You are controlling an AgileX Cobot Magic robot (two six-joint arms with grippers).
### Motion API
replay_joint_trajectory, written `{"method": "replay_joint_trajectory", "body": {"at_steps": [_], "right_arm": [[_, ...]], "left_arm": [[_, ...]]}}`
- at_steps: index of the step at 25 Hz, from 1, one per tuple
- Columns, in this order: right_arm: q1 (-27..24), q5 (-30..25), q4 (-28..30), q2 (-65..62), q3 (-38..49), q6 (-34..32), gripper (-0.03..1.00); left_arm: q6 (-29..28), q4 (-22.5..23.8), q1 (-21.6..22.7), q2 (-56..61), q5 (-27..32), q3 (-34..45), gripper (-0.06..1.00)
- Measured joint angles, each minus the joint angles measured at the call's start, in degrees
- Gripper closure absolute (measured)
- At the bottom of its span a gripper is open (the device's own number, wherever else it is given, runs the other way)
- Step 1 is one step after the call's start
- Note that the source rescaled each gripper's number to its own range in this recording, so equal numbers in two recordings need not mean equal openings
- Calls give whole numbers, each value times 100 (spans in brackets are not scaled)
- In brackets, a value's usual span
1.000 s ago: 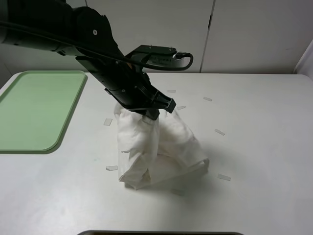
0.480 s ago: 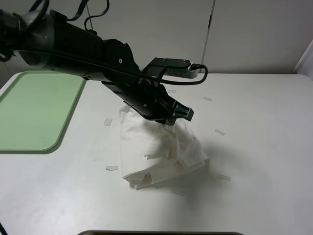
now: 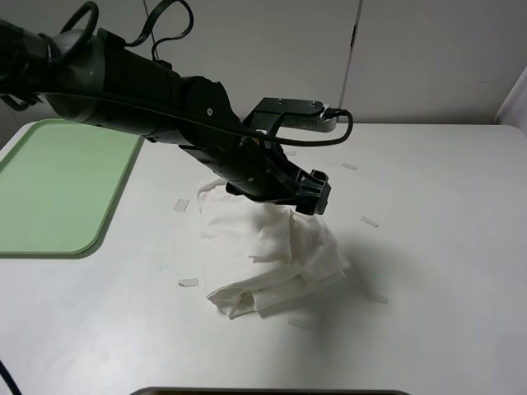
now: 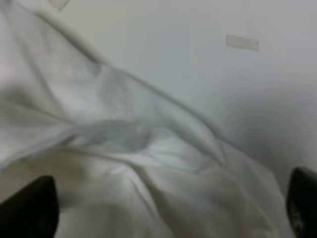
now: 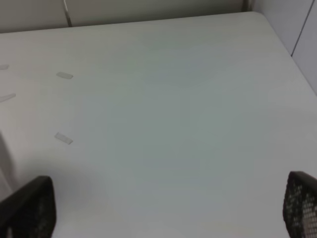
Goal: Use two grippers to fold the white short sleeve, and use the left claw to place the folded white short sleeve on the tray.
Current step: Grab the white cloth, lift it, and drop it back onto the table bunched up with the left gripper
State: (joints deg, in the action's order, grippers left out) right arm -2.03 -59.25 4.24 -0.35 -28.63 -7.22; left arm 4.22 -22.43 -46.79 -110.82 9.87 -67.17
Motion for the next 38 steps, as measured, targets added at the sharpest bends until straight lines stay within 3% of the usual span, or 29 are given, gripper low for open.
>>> {"method": "replay_joint_trajectory", "body": {"at_steps": [3,6,16,27,33,38], "right_arm": [[0,0,-2,0,0,0,-3],[0,0,-2,0,0,0,-3],[0,0,-2,0,0,0,-3],[0,0,-2,0,0,0,-3],[0,0,-2,0,0,0,-3],[0,0,-2,0,0,0,-3]], "left_arm": [[0,-5,0,0,-73,0,-1],[0,-5,0,0,-83,0,-4],[0,-5,0,435,265,0,-5],[-273,66,0,706,1392,0,-5],[-361,151,0,413,1281,0,-5],[-361,151,0,-135,542,0,-5]]}}
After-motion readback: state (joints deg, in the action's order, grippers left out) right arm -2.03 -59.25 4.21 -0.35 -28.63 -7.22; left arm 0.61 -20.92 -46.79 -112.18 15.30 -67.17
